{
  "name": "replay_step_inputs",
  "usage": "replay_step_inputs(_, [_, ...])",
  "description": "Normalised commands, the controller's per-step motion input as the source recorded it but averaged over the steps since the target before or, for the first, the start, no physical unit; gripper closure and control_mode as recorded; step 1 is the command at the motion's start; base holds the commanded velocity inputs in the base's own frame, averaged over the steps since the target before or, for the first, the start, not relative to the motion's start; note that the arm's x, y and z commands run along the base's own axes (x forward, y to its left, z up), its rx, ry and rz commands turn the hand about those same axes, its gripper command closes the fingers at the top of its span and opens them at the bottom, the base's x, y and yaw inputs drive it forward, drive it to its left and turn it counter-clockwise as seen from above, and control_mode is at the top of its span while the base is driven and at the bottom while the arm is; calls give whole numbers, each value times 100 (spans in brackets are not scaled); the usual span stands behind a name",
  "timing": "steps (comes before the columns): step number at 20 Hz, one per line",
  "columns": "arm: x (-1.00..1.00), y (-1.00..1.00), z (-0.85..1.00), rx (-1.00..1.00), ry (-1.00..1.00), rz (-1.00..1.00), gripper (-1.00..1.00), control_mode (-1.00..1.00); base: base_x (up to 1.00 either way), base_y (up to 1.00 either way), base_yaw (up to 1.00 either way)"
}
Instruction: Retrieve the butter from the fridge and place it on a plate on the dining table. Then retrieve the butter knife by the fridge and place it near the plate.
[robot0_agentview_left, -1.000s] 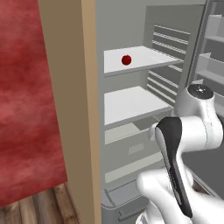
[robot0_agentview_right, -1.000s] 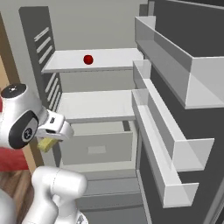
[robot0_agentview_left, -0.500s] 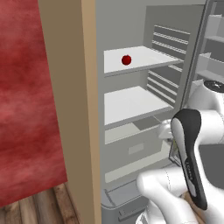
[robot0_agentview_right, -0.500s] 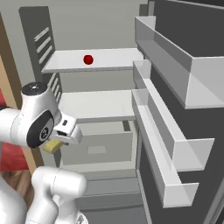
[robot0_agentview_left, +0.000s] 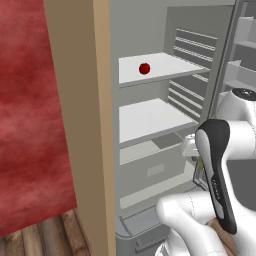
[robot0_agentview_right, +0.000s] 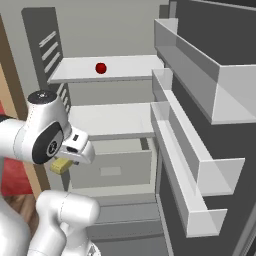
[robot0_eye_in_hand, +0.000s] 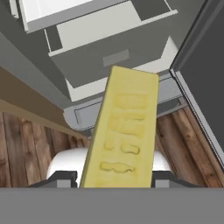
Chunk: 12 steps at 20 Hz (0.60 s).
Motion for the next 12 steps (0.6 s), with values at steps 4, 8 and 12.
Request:
replay_step_inputs(4, [-6,0,-1,0,0,0,100,-100,0,0,0])
replay_step_inputs(8, [-26,1,-11,0,-1,-6,100,100,-34,8,-14])
replay_step_inputs(12, [0,0,0,0,0,0,100,100,-68,19,-38])
